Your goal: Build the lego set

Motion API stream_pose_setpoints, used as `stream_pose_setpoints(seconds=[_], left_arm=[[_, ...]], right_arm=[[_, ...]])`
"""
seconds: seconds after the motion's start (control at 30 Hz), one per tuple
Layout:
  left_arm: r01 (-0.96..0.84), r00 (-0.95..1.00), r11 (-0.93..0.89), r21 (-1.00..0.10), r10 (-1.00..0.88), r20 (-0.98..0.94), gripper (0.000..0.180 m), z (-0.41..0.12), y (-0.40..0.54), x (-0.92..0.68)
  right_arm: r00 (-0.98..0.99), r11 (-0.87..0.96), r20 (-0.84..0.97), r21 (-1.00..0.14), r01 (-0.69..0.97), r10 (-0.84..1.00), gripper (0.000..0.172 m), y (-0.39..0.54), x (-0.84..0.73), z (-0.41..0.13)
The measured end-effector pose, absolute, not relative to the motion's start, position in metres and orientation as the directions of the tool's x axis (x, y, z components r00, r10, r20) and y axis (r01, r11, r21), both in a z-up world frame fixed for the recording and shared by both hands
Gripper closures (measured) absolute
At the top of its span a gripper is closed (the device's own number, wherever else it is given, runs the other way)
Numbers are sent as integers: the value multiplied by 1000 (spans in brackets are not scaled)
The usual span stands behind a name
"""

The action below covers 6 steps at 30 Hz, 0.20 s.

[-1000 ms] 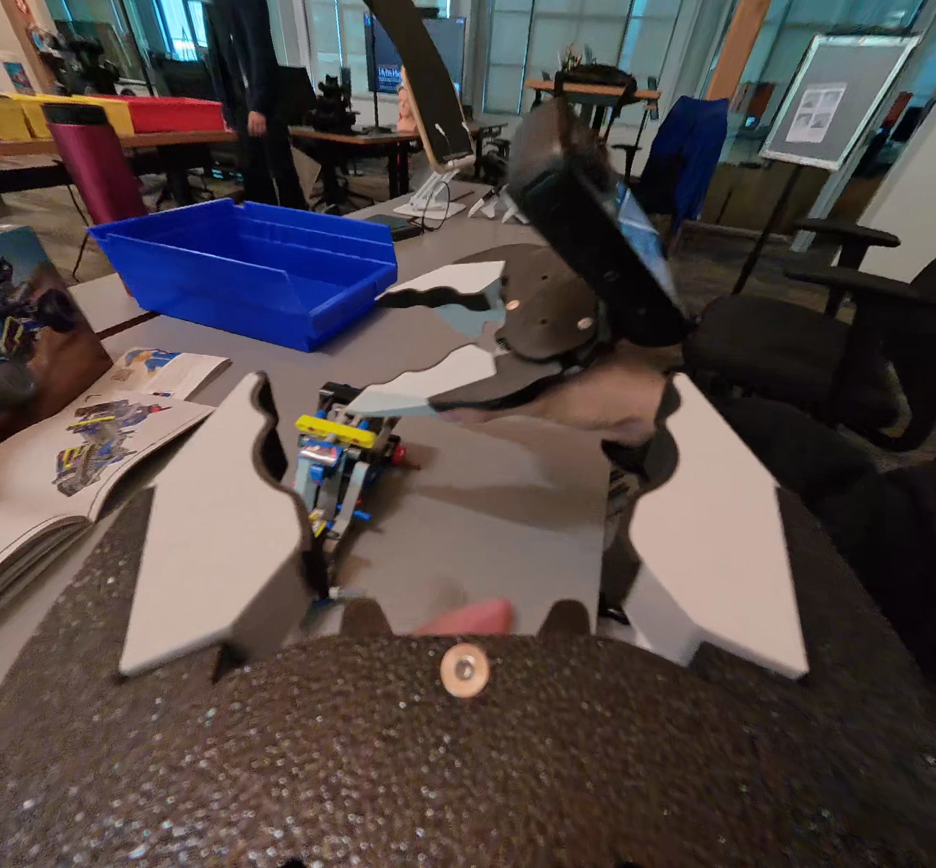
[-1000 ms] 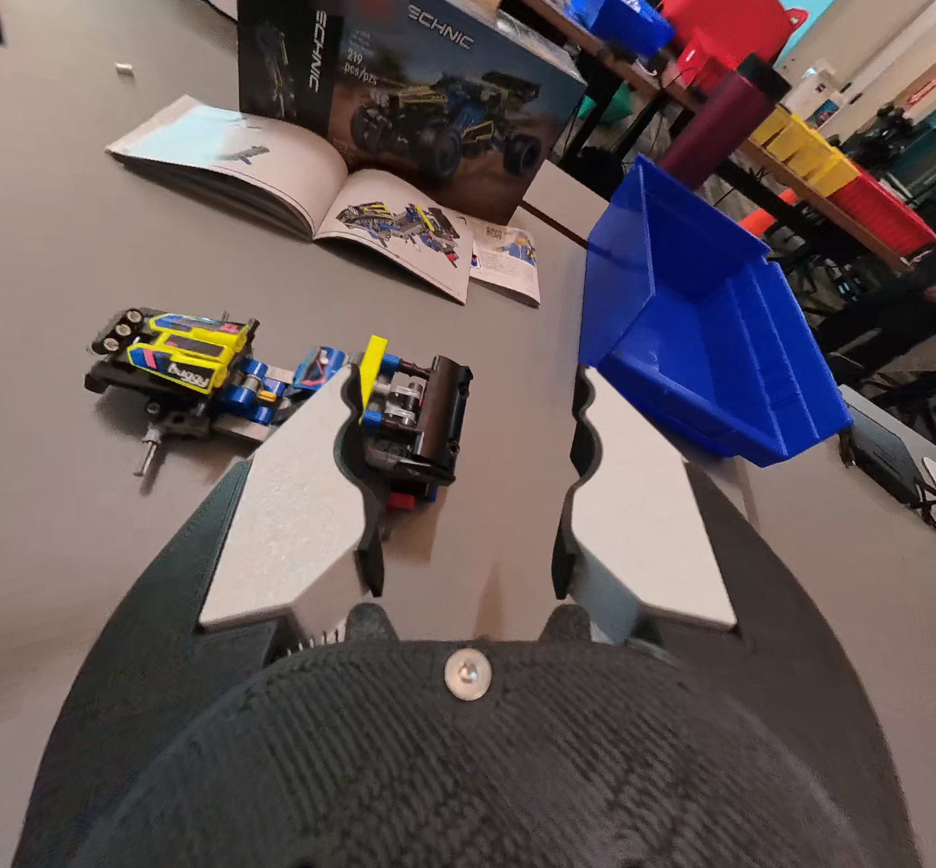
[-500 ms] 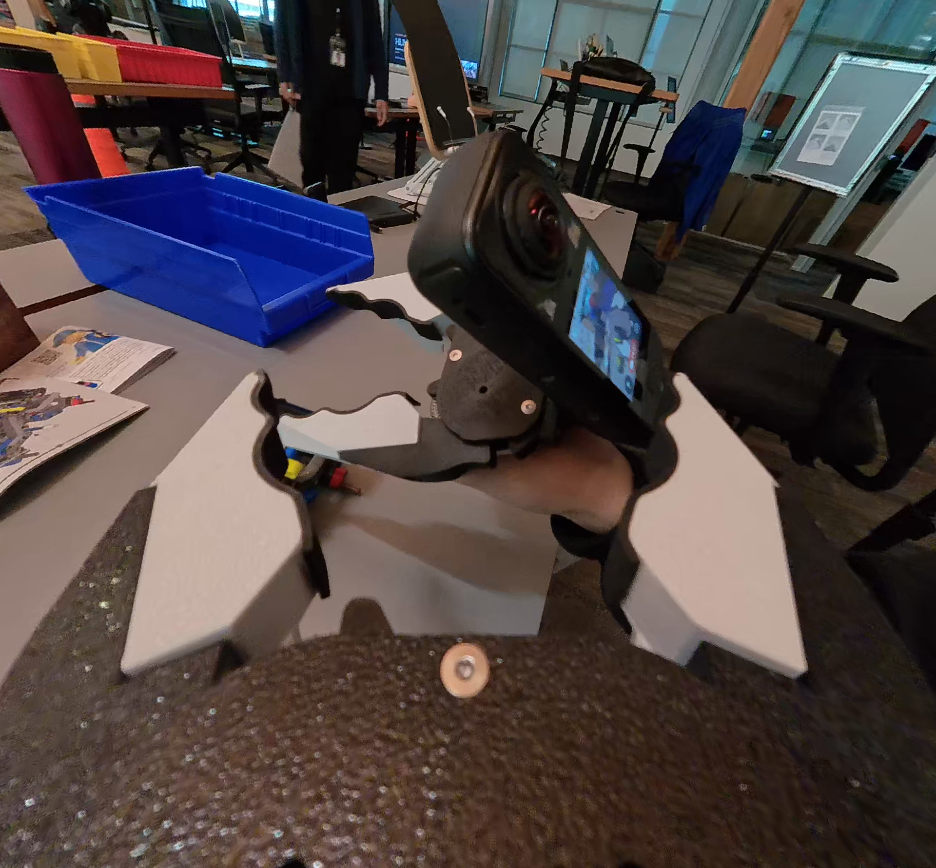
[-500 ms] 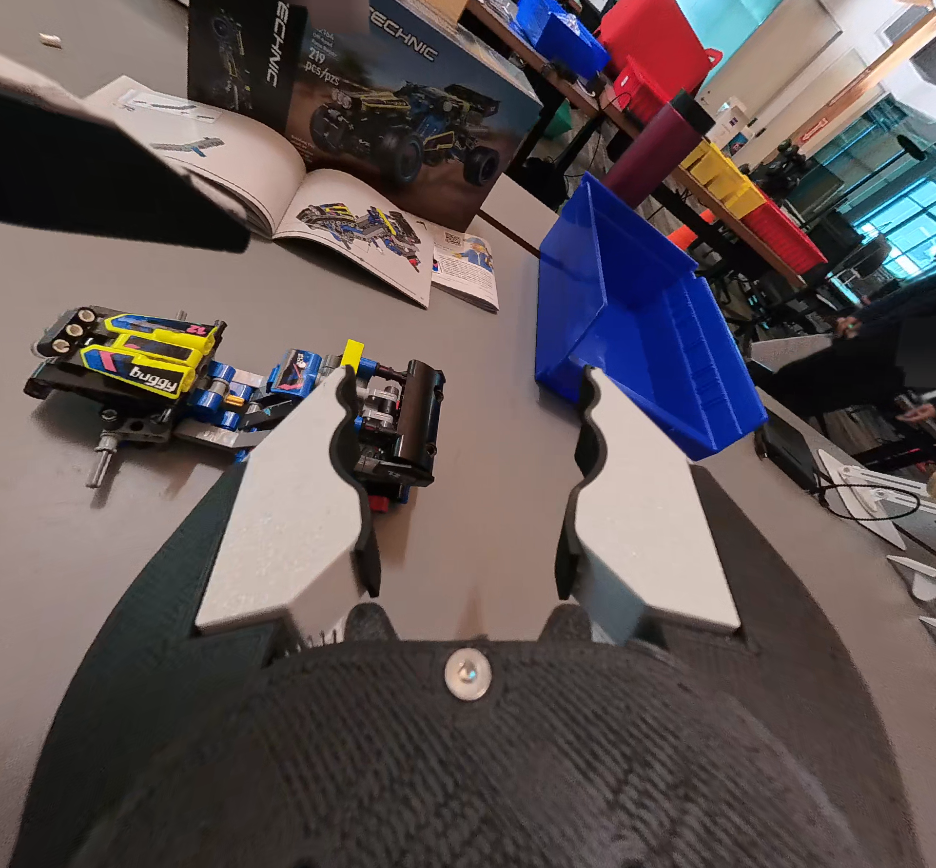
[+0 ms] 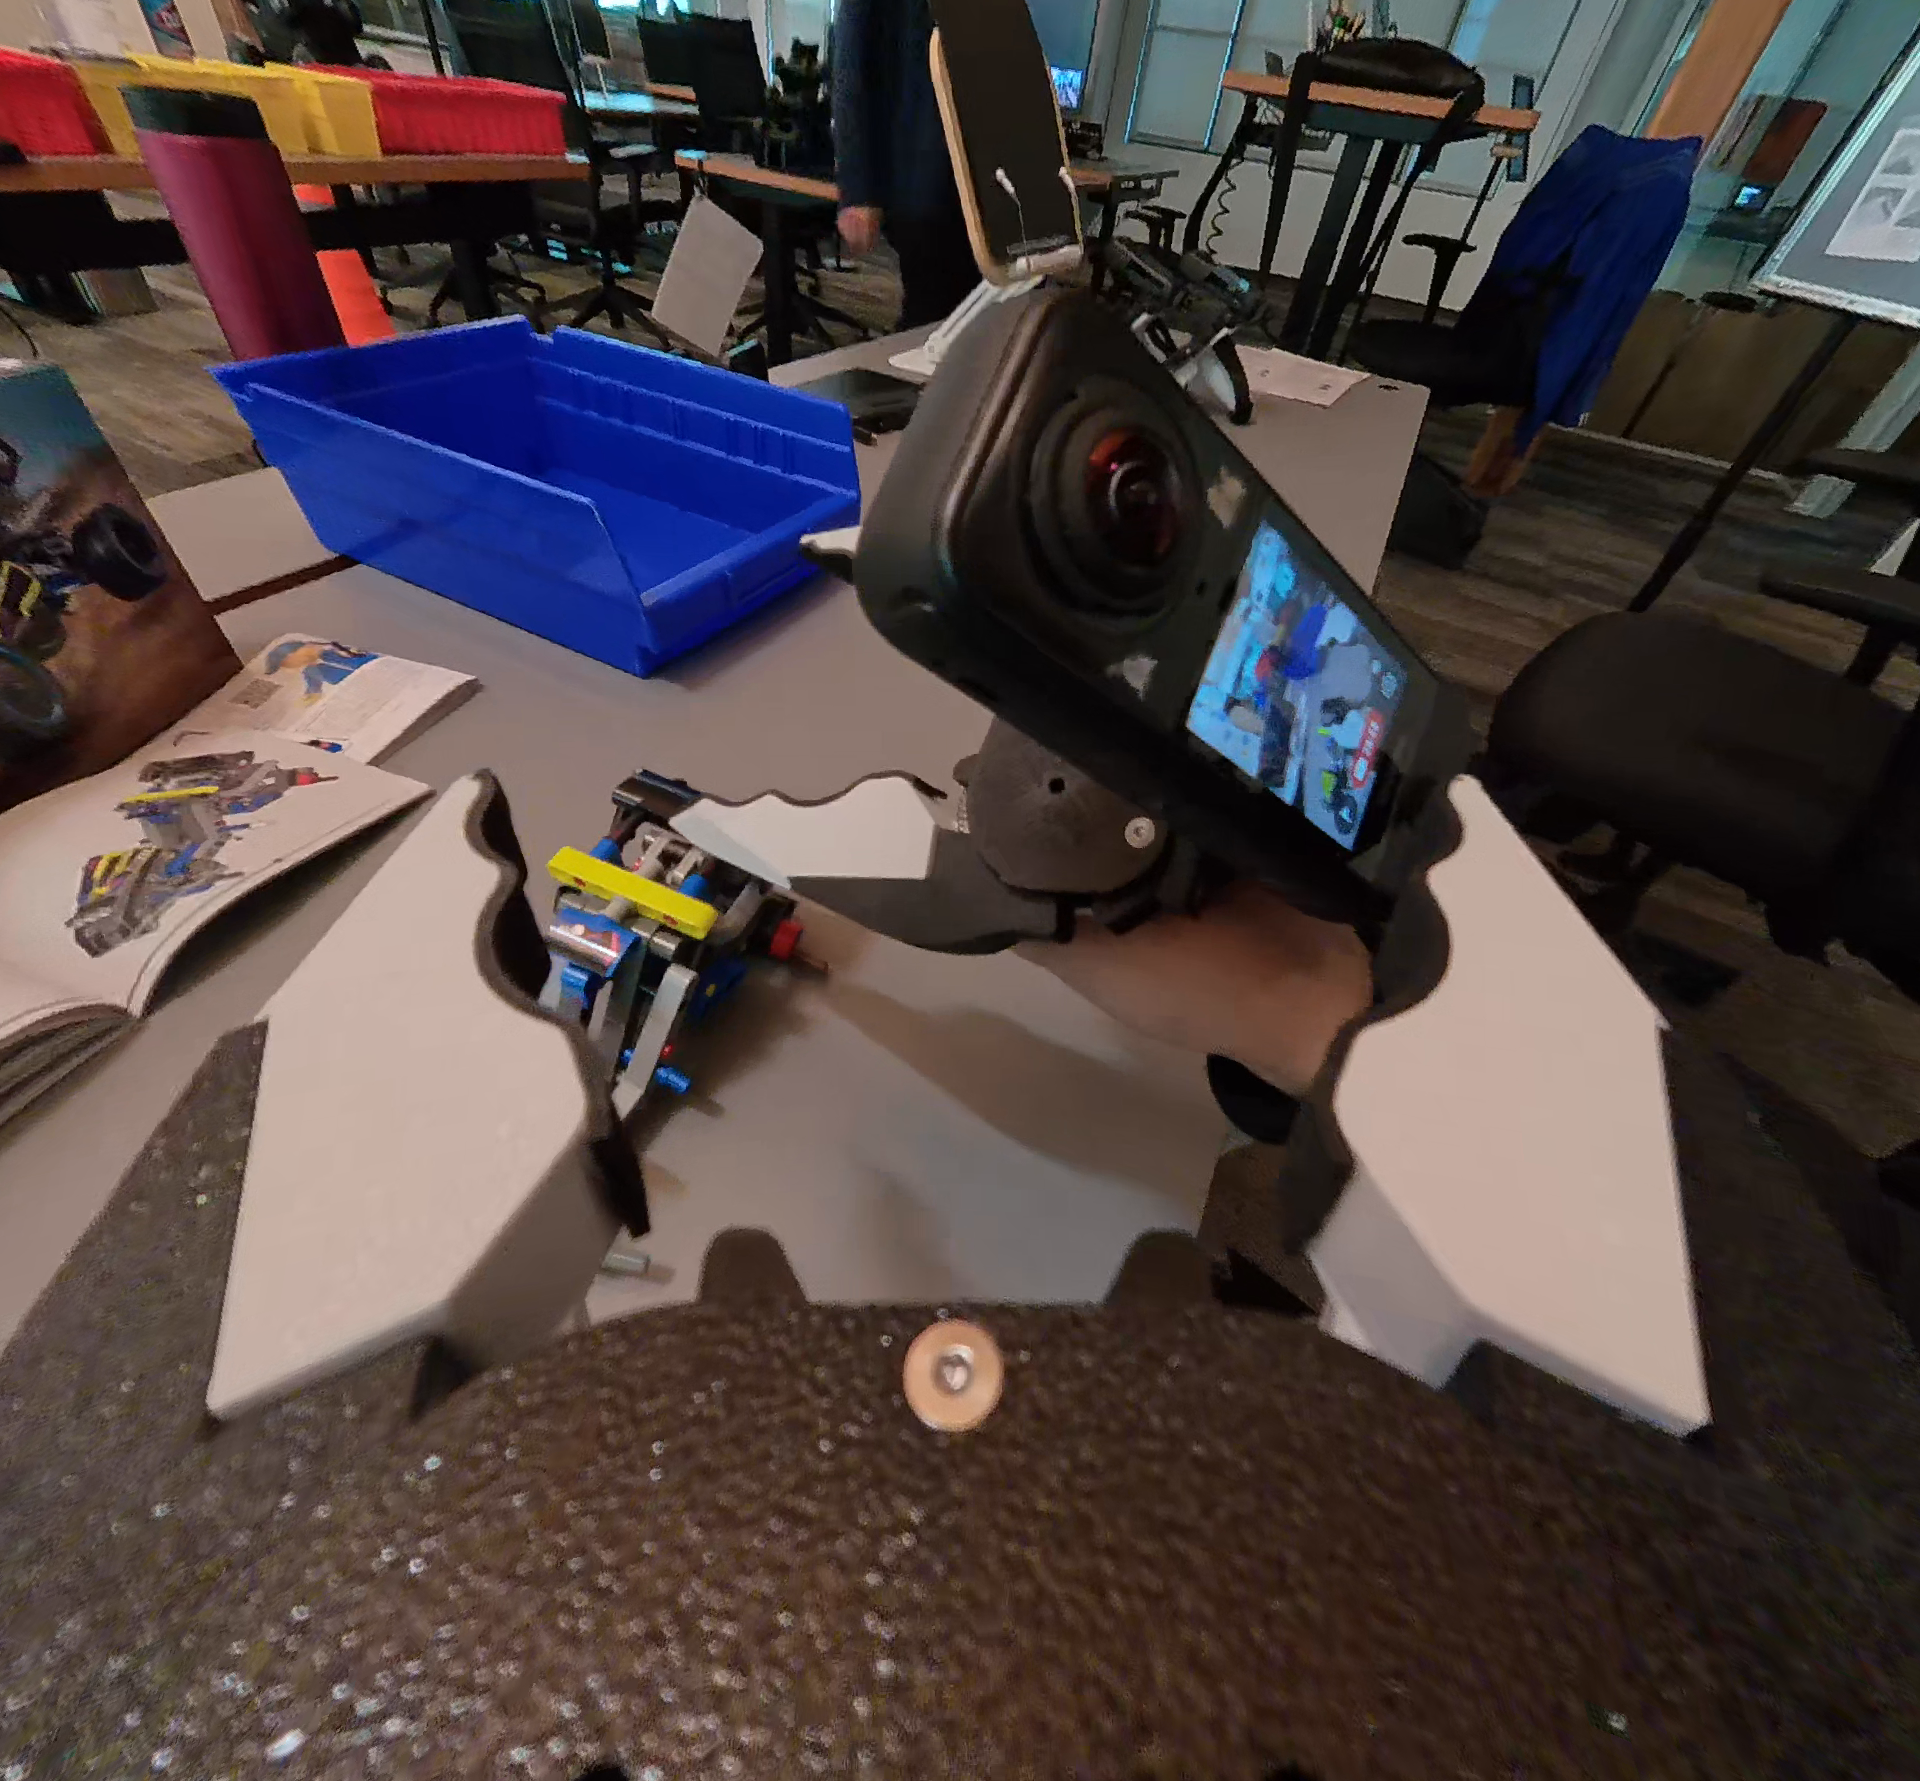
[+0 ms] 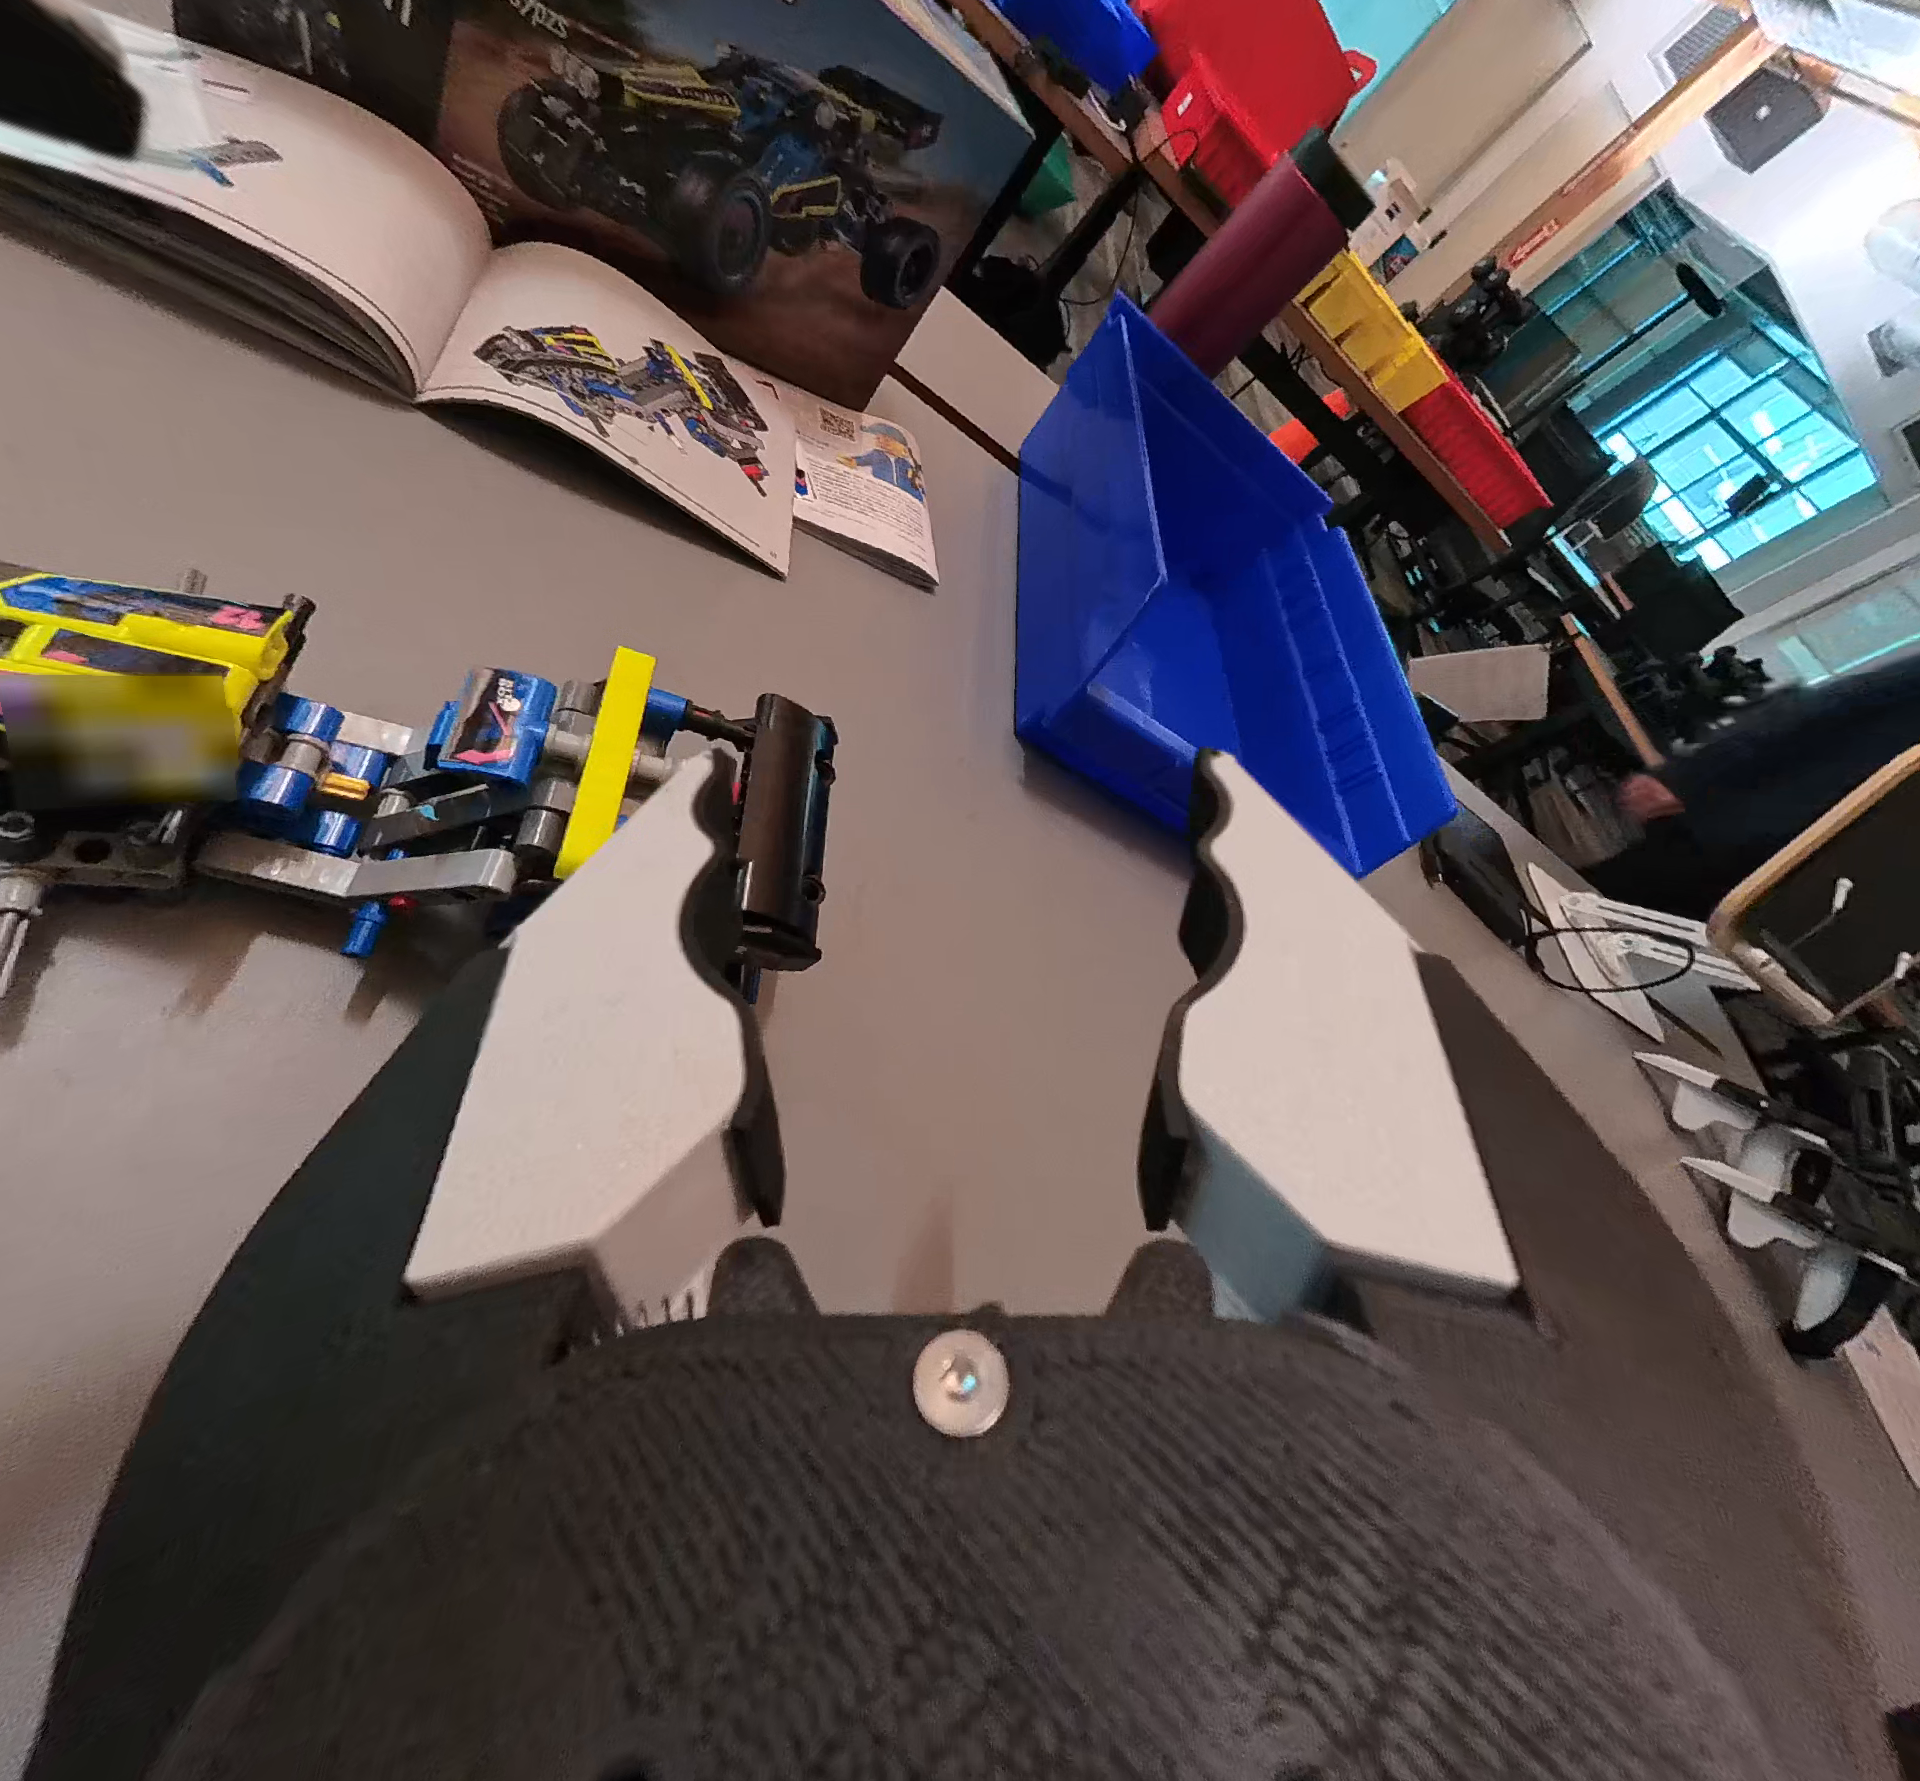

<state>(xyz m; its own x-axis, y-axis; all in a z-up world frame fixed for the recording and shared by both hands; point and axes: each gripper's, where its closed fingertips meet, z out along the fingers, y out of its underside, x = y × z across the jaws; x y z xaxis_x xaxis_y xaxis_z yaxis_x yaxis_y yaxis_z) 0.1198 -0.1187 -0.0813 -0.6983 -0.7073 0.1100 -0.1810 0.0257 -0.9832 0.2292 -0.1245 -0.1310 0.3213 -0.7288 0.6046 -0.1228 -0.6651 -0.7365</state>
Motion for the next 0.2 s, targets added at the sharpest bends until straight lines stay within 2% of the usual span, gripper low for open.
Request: stream_pose_setpoints(seconds=[0.13,0.2], left_arm=[[-258,-724,-4,-966,-661,196,22,-86,-124,118],[-272,-726,-10,-962,-654,212,22,-90,-124,119]], right_arm=[[298,-685,635,-722,-100,-713,106,-130,231,-126],[200,-725,699,-678,-121,-687,93,-150,237,-120]])
